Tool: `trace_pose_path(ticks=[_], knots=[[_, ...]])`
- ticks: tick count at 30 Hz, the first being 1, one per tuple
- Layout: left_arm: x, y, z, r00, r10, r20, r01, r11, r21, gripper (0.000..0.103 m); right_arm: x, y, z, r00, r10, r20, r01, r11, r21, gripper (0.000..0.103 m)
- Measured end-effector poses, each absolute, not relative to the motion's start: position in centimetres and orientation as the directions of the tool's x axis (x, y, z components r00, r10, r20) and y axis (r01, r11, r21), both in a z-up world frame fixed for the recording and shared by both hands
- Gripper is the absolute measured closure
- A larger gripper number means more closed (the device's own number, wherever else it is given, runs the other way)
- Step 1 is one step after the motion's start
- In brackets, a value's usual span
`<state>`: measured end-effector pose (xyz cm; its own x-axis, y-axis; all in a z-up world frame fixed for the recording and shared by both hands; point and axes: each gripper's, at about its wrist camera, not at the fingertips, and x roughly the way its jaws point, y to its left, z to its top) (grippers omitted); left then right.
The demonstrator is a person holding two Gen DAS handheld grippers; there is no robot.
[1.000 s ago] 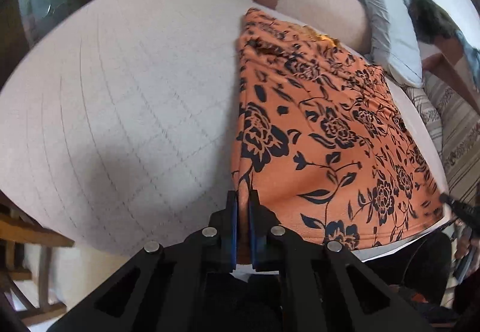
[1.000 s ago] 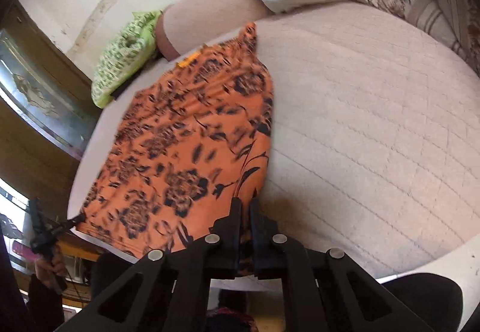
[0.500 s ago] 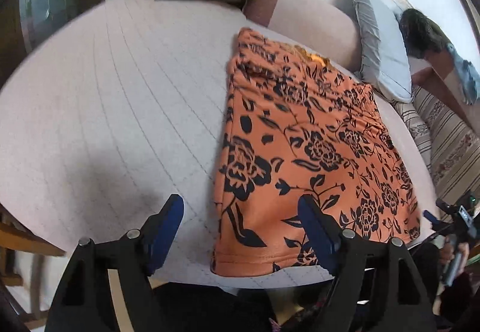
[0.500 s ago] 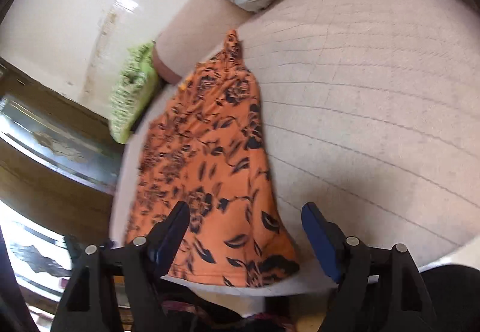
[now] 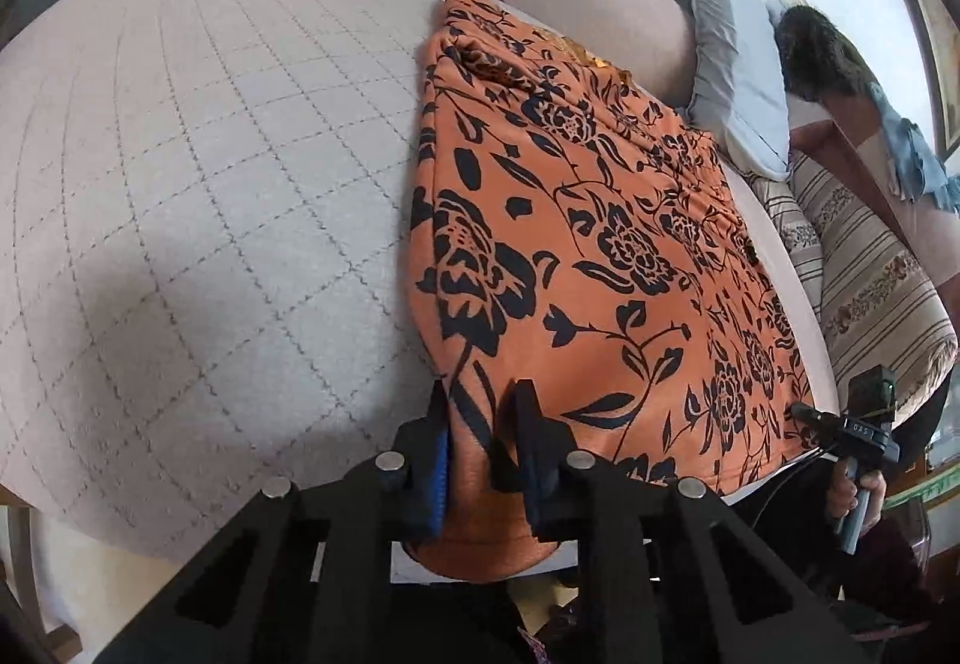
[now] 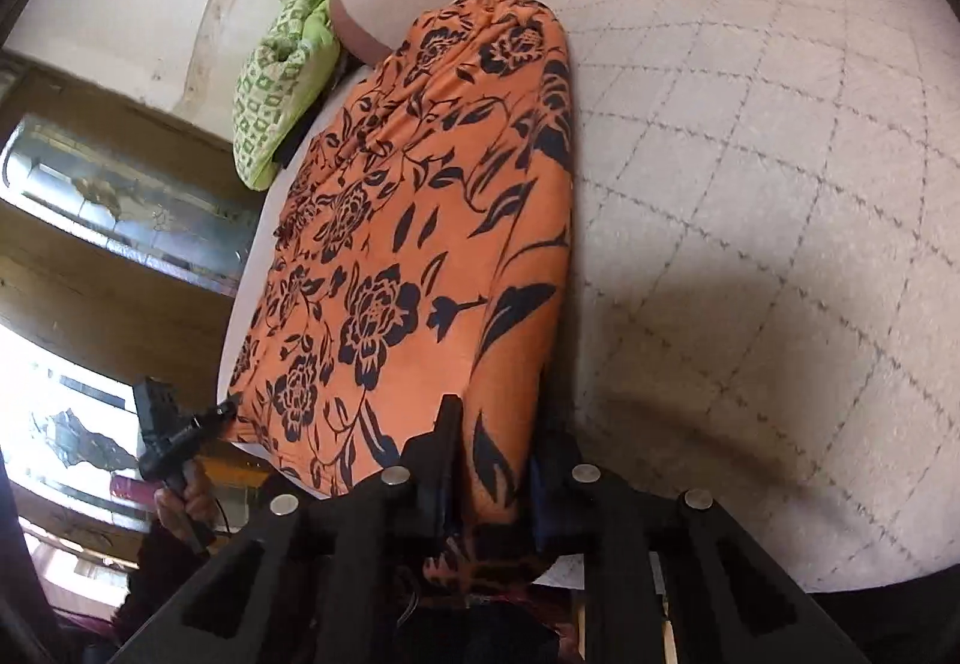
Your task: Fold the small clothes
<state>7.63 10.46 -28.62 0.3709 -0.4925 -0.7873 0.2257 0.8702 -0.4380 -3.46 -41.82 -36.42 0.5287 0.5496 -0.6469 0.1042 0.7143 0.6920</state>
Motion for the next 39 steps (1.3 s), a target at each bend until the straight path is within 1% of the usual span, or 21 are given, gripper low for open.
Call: trace_pose_path(ticks=[1,2,3,4,7,8,9,10,11,12,16,21,26,32,35,39], knots=[[7.7,10.4,-28.6,0.368,-0.489,-0.791,0.229,0.872,-0.433,0.081,-3.4,-42.1,-36.7,0.531,0.561,-0.635,0.113,0.696,0.709,0.083],[7.7,10.2,-28.5,0.362,-0.488,-0.794,0.238,0.872,-0.427,0.073,-3.5,-42.5,-37.0,0.535,0.573,-0.621,0.126,0.672,0.73,0.083],[7.7,9.8,-28.4,0.356,-0.494,-0.793,0.254,0.868,-0.427,0.068,-3.5,-42.7,-37.3,0.538,0.582,-0.61,0.134,0.655,0.743,0.083],[7.7,9.5,-28.3,0.356,-0.498,-0.791,0.267,0.865,-0.424,0.06,-3.6,-42.7,-37.4,0.54,0.586,-0.604,0.134,0.649,0.749,0.081],[7.7,8.5,-28.2,0.37,-0.466,-0.804,0.287,0.88,-0.378,0.06,-3.7,-42.4,-37.1,0.543,0.574,-0.613,0.127,0.665,0.736,0.081],[7.7,8.4,-28.2,0.376,-0.459,-0.805,0.29,0.883,-0.369,0.069,-3.7,-42.0,-36.8,0.543,0.564,-0.622,0.12,0.681,0.722,0.082],[7.7,8.3,-28.2,0.377,-0.456,-0.806,0.291,0.885,-0.365,0.09,-3.7,-41.7,-36.3,0.543,0.551,-0.634,0.111,0.701,0.704,0.083],[7.9,8.3,-28.4,0.365,-0.456,-0.812,0.286,0.884,-0.369,0.094,-3.6,-41.3,-35.9,0.54,0.533,-0.651,0.101,0.727,0.679,0.083],[8.1,8.4,-28.5,0.353,-0.457,-0.817,0.275,0.885,-0.376,0.094,-3.6,-40.8,-35.4,0.539,0.511,-0.669,0.095,0.752,0.652,0.089],[8.2,8.5,-28.6,0.349,-0.466,-0.813,0.268,0.881,-0.39,0.095,-3.5,-40.5,-35.1,0.537,0.51,-0.672,0.09,0.758,0.646,0.093],[8.6,8.8,-27.6,0.35,-0.509,-0.787,0.265,0.859,-0.438,0.095,-3.3,-39.5,-32.4,0.575,0.506,-0.643,0.047,0.765,0.643,0.094],[9.9,10.0,-24.8,0.386,-0.603,-0.698,0.271,0.797,-0.539,0.095,-2.2,-39.9,-27.9,0.649,0.541,-0.536,-0.034,0.724,0.689,0.094],[13.4,10.7,-22.2,0.404,-0.644,-0.649,0.287,0.763,-0.579,0.095,1.3,-41.2,-24.1,0.716,0.532,-0.451,-0.07,0.698,0.712,0.094],[21.4,10.0,-19.5,0.432,-0.63,-0.645,0.295,0.775,-0.559,0.095,7.8,-43.8,-21.7,0.794,0.479,-0.374,-0.052,0.667,0.743,0.094],[26.3,8.8,-19.0,0.428,-0.613,-0.664,0.283,0.788,-0.546,0.095,12.1,-45.3,-21.6,0.815,0.444,-0.373,-0.014,0.659,0.752,0.094],[33.3,6.4,-19.9,0.425,-0.573,-0.701,0.254,0.818,-0.515,0.095,19.5,-47.6,-22.8,0.825,0.41,-0.39,0.051,0.633,0.773,0.094]])
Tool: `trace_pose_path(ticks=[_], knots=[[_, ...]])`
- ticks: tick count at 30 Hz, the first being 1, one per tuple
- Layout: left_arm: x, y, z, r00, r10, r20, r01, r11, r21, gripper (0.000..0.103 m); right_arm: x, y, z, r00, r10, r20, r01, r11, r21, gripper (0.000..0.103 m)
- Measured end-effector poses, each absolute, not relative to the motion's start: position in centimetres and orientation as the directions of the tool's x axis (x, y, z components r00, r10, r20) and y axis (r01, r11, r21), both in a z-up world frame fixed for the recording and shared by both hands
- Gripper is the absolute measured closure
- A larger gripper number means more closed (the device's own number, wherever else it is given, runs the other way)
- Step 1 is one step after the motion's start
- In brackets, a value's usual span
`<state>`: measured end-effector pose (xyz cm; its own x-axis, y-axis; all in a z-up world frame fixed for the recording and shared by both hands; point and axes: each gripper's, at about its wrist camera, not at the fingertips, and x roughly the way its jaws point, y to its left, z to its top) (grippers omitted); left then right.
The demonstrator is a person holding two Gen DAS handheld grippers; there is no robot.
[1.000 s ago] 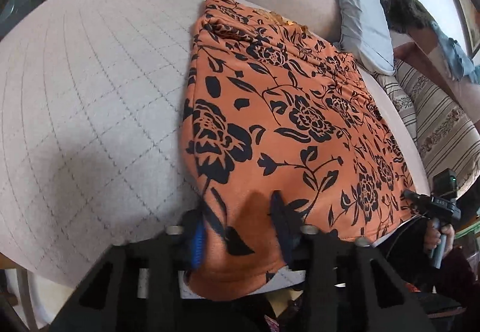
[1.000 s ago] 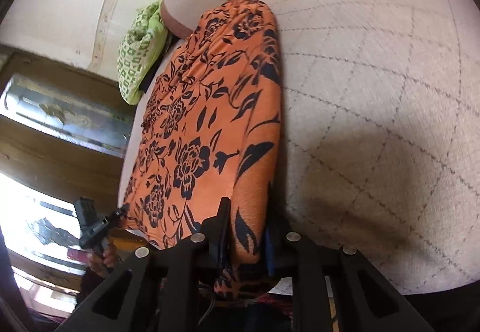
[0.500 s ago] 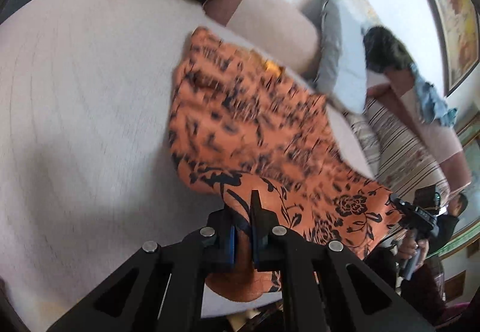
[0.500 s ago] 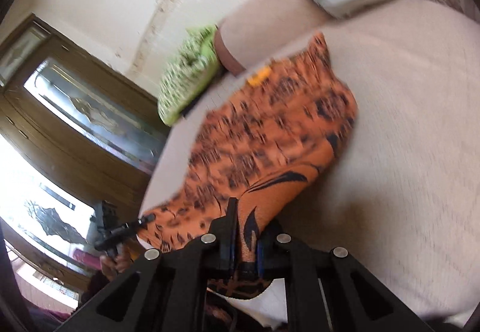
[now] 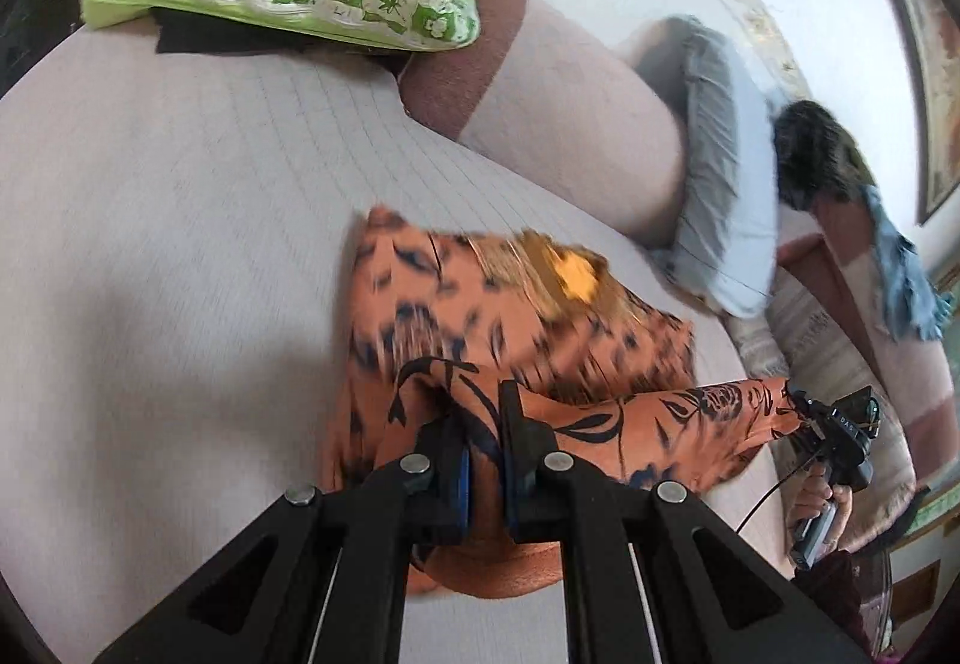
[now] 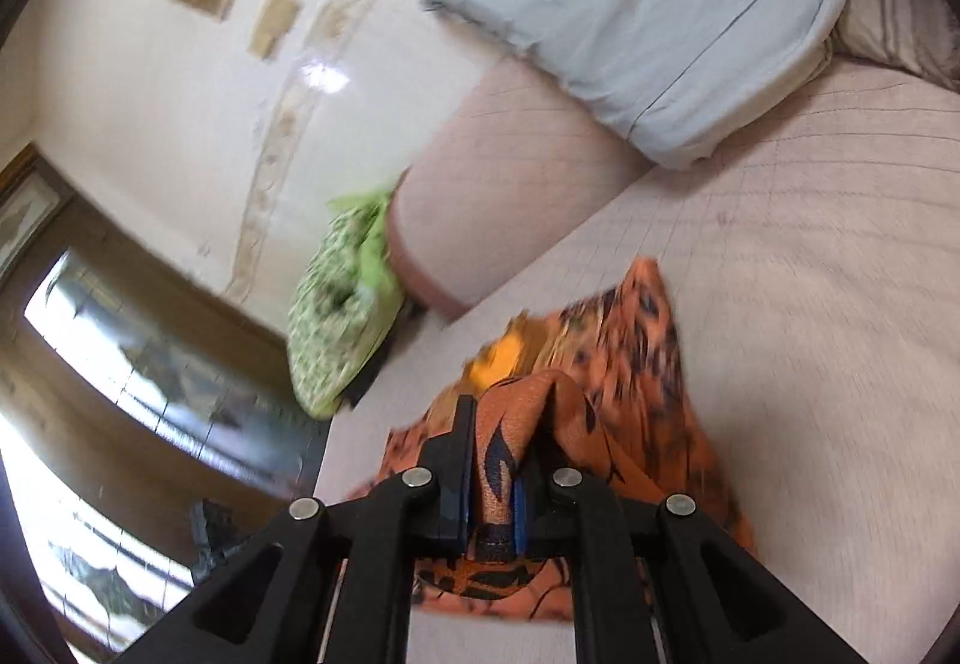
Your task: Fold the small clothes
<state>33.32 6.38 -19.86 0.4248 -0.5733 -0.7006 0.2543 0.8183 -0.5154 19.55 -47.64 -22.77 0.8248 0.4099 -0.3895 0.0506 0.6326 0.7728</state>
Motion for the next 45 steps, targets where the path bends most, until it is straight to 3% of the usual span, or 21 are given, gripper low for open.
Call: trace_pose_path(ticks=[8,10,13,14,15,17,19,22,24,26,30,35,37,42,45], knots=[[43.2,3.4,-24.9,0.353,-0.484,-0.8,0.115,0.871,-0.477,0.094,32.0,-51.1,-30.2,0.733,0.424,-0.532,0.281,0.523,0.804,0.09],[44.2,3.4,-26.5,0.326,-0.482,-0.813,0.063,0.869,-0.49,0.089,33.0,-51.8,-32.4,0.699,0.431,-0.571,0.337,0.506,0.794,0.089],[44.1,5.2,-27.2,0.341,-0.551,-0.762,0.006,0.812,-0.584,0.084,31.9,-53.0,-33.8,0.73,0.465,-0.5,0.315,0.42,0.851,0.085],[44.0,5.9,-27.0,0.358,-0.562,-0.746,-0.004,0.798,-0.603,0.08,31.0,-53.6,-33.4,0.755,0.447,-0.48,0.299,0.417,0.859,0.076],[43.6,7.0,-26.4,0.403,-0.548,-0.733,-0.018,0.796,-0.605,0.064,30.2,-54.1,-32.8,0.779,0.418,-0.468,0.288,0.425,0.858,0.053],[42.6,9.1,-24.9,0.511,-0.479,-0.714,-0.057,0.809,-0.585,0.039,27.6,-55.4,-30.9,0.836,0.331,-0.438,0.279,0.431,0.858,0.024],[40.8,10.4,-23.2,0.569,-0.461,-0.681,-0.052,0.806,-0.589,0.037,25.9,-55.8,-28.9,0.864,0.284,-0.416,0.254,0.466,0.847,0.024],[38.2,8.3,-21.7,0.527,-0.468,-0.709,0.085,0.859,-0.504,0.037,25.4,-52.7,-25.5,0.812,0.294,-0.505,0.209,0.662,0.72,0.034],[35.9,5.7,-21.5,0.487,-0.472,-0.734,0.212,0.88,-0.426,0.037,25.5,-48.9,-24.5,0.752,0.306,-0.584,0.146,0.786,0.6,0.056],[33.8,2.3,-22.3,0.444,-0.441,-0.78,0.315,0.892,-0.325,0.037,25.8,-45.1,-25.0,0.689,0.313,-0.654,0.092,0.857,0.507,0.07],[32.8,-3.7,-25.7,0.319,-0.405,-0.857,0.424,0.869,-0.253,0.037,27.5,-39.4,-28.0,0.587,0.252,-0.77,0.036,0.941,0.336,0.073],[37.3,-7.7,-27.2,0.296,-0.347,-0.89,0.418,0.885,-0.206,0.037,33.6,-38.4,-29.3,0.547,0.154,-0.823,0.057,0.974,0.221,0.072],[40.7,-8.2,-26.3,0.309,-0.358,-0.881,0.361,0.901,-0.24,0.037,36.0,-39.5,-28.5,0.574,0.16,-0.803,0.079,0.965,0.249,0.072],[46.4,-5.6,-24.0,0.426,-0.324,-0.845,0.145,0.946,-0.29,0.037,37.8,-42.9,-23.9,0.734,0.184,-0.653,0.135,0.904,0.405,0.072],[45.0,-4.7,-24.1,0.426,-0.357,-0.831,0.152,0.934,-0.323,0.037,35.9,-42.5,-23.5,0.74,0.182,-0.648,0.092,0.926,0.365,0.072]])
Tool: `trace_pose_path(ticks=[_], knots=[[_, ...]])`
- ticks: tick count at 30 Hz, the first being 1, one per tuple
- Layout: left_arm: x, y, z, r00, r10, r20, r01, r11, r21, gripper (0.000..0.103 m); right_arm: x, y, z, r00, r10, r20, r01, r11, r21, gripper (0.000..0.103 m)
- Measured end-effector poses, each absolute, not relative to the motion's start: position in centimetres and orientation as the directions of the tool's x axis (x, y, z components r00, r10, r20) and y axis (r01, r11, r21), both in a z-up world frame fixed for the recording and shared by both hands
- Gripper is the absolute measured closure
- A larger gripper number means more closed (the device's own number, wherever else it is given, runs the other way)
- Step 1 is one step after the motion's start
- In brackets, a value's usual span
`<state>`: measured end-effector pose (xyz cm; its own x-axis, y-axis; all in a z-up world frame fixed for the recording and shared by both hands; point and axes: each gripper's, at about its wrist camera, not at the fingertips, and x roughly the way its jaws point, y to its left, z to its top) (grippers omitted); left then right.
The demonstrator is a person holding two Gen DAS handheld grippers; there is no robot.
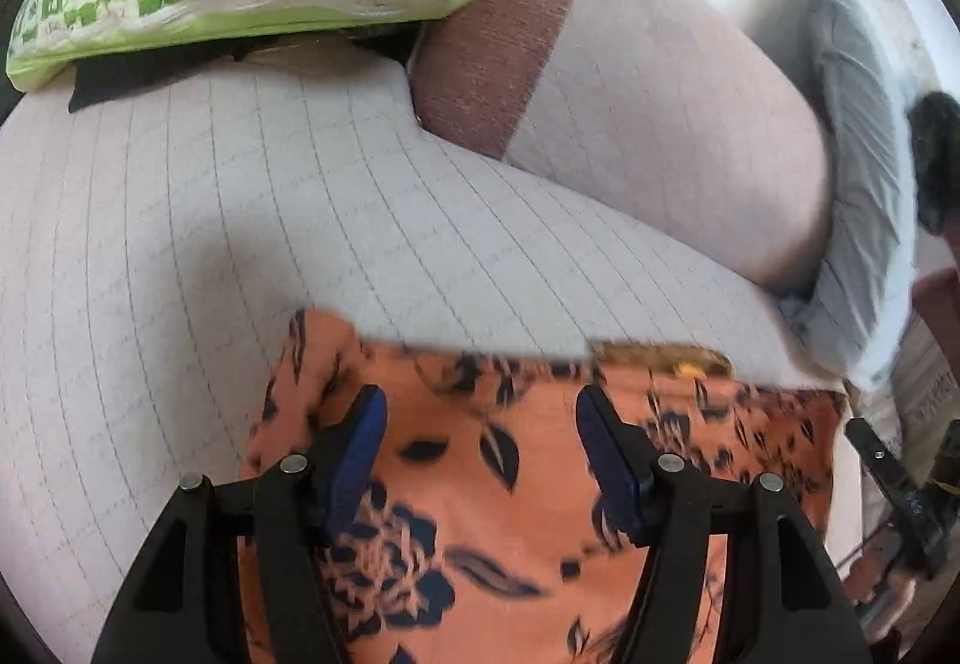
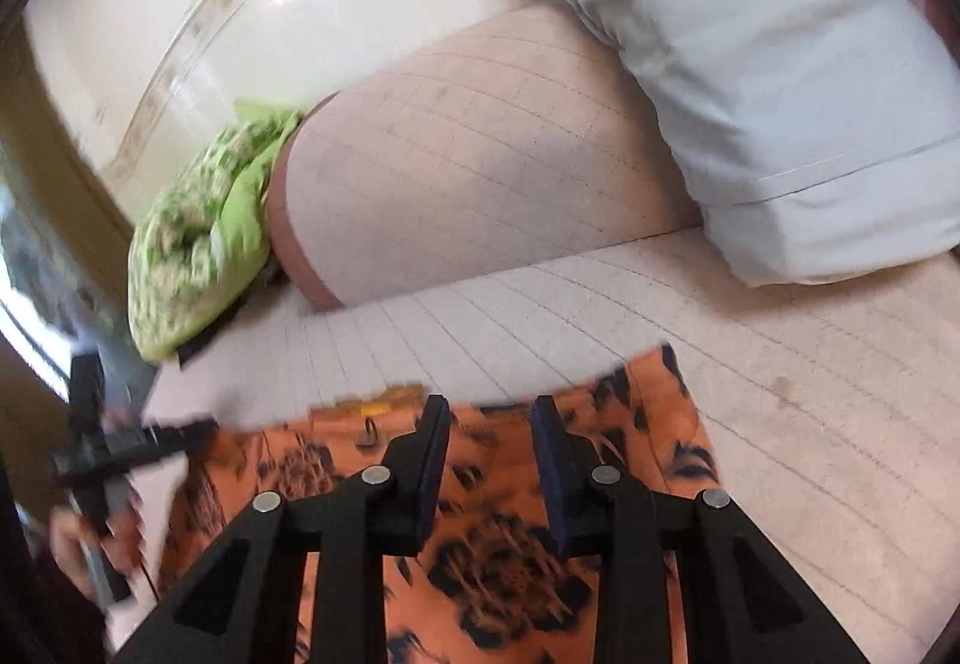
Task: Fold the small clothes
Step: 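Lift the hem with both grippers and fold it toward the collar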
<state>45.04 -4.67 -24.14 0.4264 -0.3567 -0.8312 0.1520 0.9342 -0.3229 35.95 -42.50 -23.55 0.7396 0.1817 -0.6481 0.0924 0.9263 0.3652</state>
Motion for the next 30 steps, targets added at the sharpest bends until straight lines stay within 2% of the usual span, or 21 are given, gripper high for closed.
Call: trace_pose_path(ticks=[4,7,11,12,16,20,22,24,25,30], knots=[[41.5,-4.8,-25.3,0.402,-0.359,-0.842,0.217,0.931,-0.293,0.037,31.2,-43.9,-25.6,0.709,0.211,-0.673,0.081,0.924,0.374,0.072],[38.7,-4.1,-27.1,0.405,-0.281,-0.87,0.206,0.955,-0.213,0.037,28.5,-42.8,-27.1,0.678,0.208,-0.705,0.072,0.935,0.346,0.072],[36.5,-4.9,-27.3,0.458,-0.191,-0.868,0.239,0.967,-0.087,0.037,27.6,-42.0,-31.1,0.543,0.192,-0.818,0.138,0.94,0.311,0.071],[36.0,-5.3,-26.8,0.455,-0.168,-0.875,0.236,0.97,-0.064,0.037,27.2,-42.1,-31.7,0.558,0.197,-0.806,0.145,0.933,0.328,0.071],[33.2,-4.6,-24.5,0.466,-0.219,-0.857,0.246,0.963,-0.112,0.037,25.1,-42.7,-30.1,0.586,0.221,-0.78,0.173,0.906,0.386,0.072],[31.5,-1.5,-24.8,0.5,-0.135,-0.855,0.204,0.978,-0.035,0.037,23.5,-43.0,-29.2,0.618,0.212,-0.757,0.166,0.906,0.389,0.072],[31.4,0.2,-27.1,0.431,-0.069,-0.9,0.149,0.989,-0.004,0.035,23.6,-43.0,-29.5,0.616,0.237,-0.751,0.161,0.895,0.415,0.072],[31.6,2.5,-28.4,0.392,-0.156,-0.907,0.058,0.988,-0.144,0.031,24.6,-42.8,-31.0,0.57,0.218,-0.792,0.201,0.898,0.392,0.071],[31.6,3.0,-28.2,0.39,-0.168,-0.906,0.031,0.985,-0.17,0.031,25.2,-43.0,-31.9,0.551,0.238,-0.8,0.213,0.886,0.411,0.071],[29.8,3.4,-26.0,0.42,-0.172,-0.891,-0.01,0.981,-0.194,0.032,23.8,-44.3,-30.6,0.59,0.269,-0.762,0.235,0.845,0.481,0.071]])
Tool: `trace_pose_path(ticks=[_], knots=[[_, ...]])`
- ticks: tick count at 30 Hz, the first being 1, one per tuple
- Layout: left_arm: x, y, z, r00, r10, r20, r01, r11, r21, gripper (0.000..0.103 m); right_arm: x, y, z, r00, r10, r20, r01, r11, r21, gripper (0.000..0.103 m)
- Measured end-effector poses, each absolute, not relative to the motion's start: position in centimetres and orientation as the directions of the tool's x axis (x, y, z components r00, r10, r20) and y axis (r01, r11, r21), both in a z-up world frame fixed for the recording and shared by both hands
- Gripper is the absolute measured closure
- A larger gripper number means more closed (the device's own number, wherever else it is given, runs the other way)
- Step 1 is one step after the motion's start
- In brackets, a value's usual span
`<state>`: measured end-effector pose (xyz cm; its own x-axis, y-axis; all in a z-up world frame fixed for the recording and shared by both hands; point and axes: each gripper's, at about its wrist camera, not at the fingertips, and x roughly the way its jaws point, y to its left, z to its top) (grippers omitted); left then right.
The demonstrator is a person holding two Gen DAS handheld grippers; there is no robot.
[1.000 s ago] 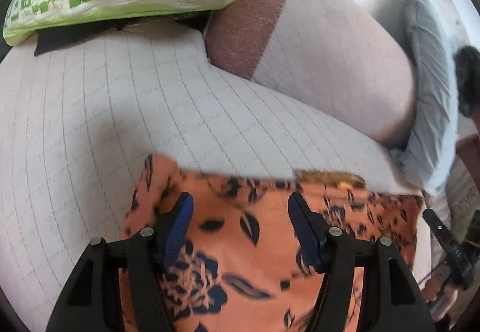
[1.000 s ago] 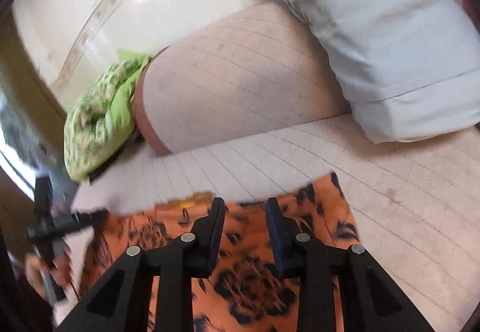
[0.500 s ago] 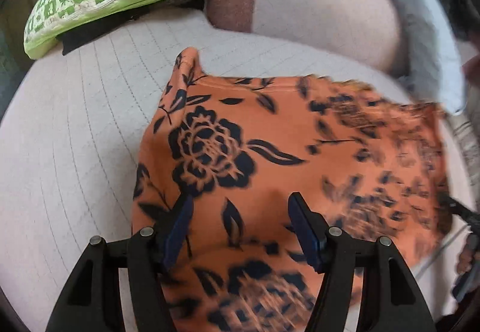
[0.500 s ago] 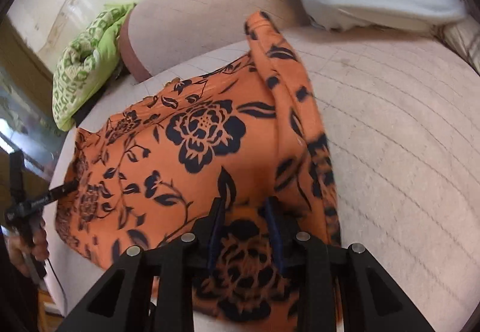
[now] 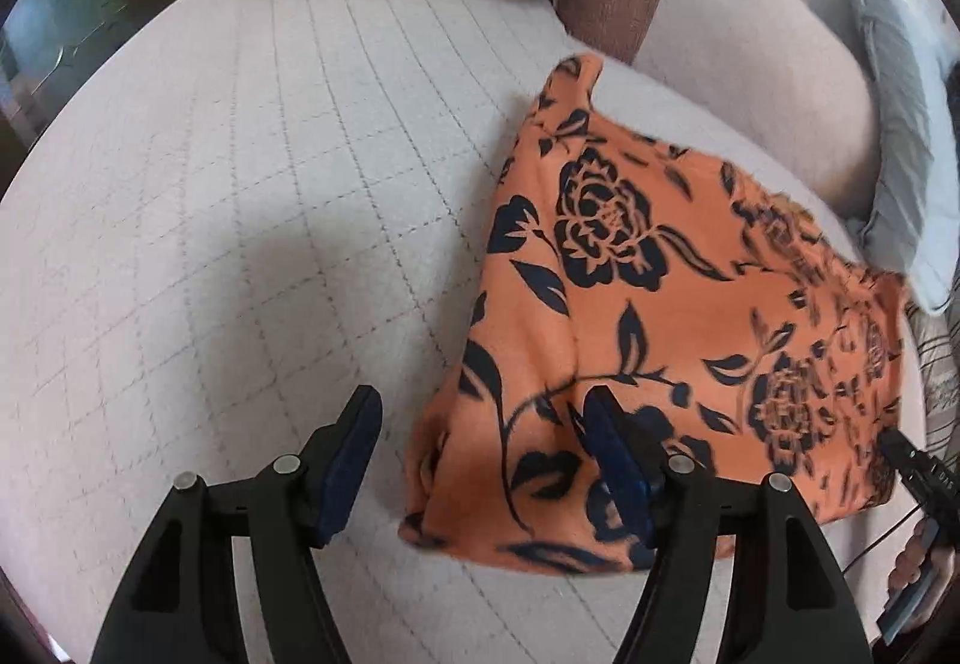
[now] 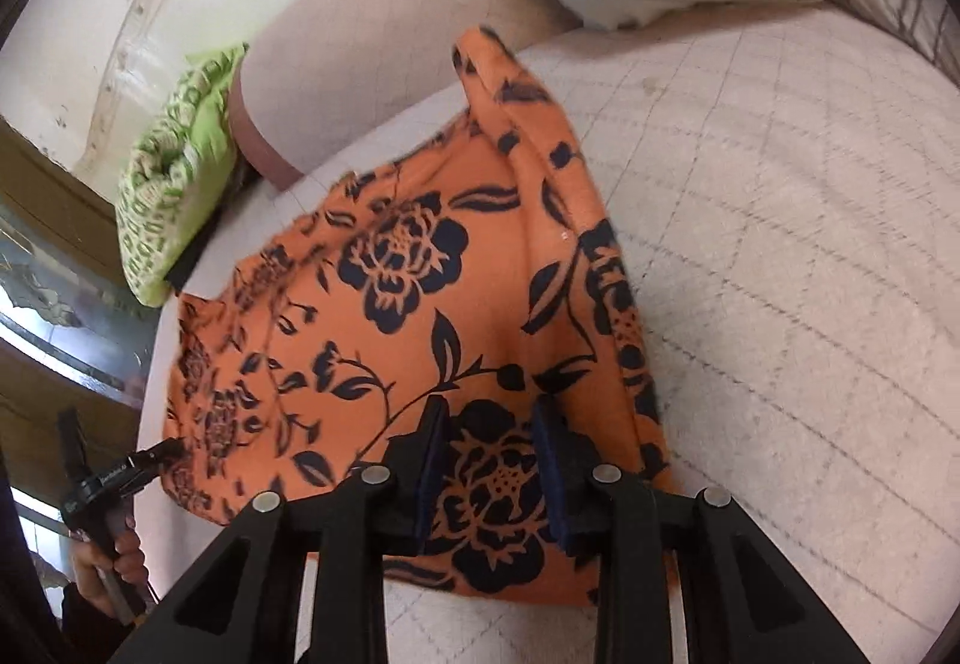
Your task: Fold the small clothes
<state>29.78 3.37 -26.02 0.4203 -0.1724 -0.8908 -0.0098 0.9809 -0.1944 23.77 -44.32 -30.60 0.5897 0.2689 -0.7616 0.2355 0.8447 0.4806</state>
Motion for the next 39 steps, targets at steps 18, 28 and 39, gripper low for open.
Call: trace_pose_path(ticks=[18,28,39], knots=[[24.1,2.3,-28.5,0.354,-0.502,-0.789,-0.185,0.789,-0.585,0.024,15.6,-43.0,-33.5,0.63,0.557,-0.541,0.301,0.467,0.831,0.037],[26.6,2.6,-30.1,0.473,-0.546,-0.691,-0.318,0.626,-0.712,0.015,18.5,-43.9,-35.8,0.692,0.481,-0.538,0.372,0.402,0.837,0.036],[28.4,2.5,-30.1,0.579,-0.513,-0.634,-0.277,0.608,-0.744,0.021,21.1,-44.1,-35.9,0.753,0.419,-0.507,0.355,0.389,0.85,0.058]])
